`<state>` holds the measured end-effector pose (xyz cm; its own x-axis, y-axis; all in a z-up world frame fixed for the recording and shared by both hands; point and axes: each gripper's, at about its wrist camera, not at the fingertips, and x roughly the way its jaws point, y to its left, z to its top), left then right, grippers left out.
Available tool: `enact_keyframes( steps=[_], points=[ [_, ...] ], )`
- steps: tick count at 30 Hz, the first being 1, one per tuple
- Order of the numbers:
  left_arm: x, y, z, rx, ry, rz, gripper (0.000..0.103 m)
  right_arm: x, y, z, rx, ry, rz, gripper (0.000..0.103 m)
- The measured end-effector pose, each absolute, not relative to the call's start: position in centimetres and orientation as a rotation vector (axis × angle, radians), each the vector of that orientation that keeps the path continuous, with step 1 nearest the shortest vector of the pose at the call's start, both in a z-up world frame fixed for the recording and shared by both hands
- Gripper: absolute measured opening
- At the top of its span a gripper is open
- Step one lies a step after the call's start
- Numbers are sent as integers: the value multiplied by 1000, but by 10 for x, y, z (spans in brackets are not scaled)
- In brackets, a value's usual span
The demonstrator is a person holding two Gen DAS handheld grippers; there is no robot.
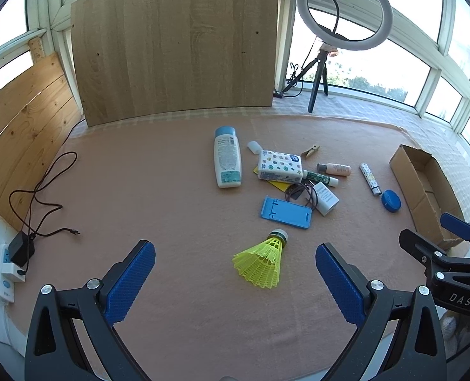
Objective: Organize objects
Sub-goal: 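Move the right tool toward the yellow shuttlecock, then grasp the yellow shuttlecock with the right tool and lift it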
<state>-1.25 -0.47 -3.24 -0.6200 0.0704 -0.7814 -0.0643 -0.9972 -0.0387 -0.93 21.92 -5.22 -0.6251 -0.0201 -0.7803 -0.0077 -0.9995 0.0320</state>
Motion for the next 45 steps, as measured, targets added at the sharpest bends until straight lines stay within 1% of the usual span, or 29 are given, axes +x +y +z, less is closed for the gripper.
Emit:
enact_keyframes(
  steps=[10,15,22,24,26,28,29,30,33,35,37,39,42,43,45],
  points=[
    [-19,-3,-39,-1345,6,2743,102,-12,216,-61,1388,-51,-2804,102],
    [-27,-9,-45,-1353,-1,2729,102,-18,217,-71,1436,-83,-2767,102],
    [-60,-37,-68,-1442,-116,2678,102,-31,225,-96,1535,-248,-2672,102],
    [-71,-43,-78,-1477,-138,2640,102,-33,225,-101,1557,-286,-2656,98],
    [-80,-45,-86,-1503,-143,2595,102,-35,227,-107,1577,-343,-2630,89],
    [-87,-44,-95,-1515,-143,2539,100,-39,231,-114,1608,-420,-2586,85],
    [-91,-42,-99,-1528,-134,2515,99,-42,233,-118,1626,-465,-2561,85],
    [-93,-39,-103,-1535,-128,2491,96,-45,235,-122,1640,-509,-2536,84],
    [-96,-27,-111,-1546,-100,2421,89,-51,240,-131,1671,-602,-2481,77],
    [-96,-15,-115,-1537,-69,2378,89,-56,240,-133,1678,-609,-2469,72],
    [-97,-4,-120,-1536,-22,2349,88,-61,236,-134,1678,-597,-2456,71],
    [-98,6,-127,-1549,18,2315,82,-65,231,-136,1680,-588,-2430,69],
    [-98,17,-135,-1556,47,2264,76,-74,224,-141,1691,-625,-2369,67],
    [-97,19,-138,-1562,52,2250,74,-77,221,-143,1696,-636,-2349,66],
    [-97,22,-143,-1571,37,2217,68,-83,215,-146,1704,-645,-2308,65]
  ],
)
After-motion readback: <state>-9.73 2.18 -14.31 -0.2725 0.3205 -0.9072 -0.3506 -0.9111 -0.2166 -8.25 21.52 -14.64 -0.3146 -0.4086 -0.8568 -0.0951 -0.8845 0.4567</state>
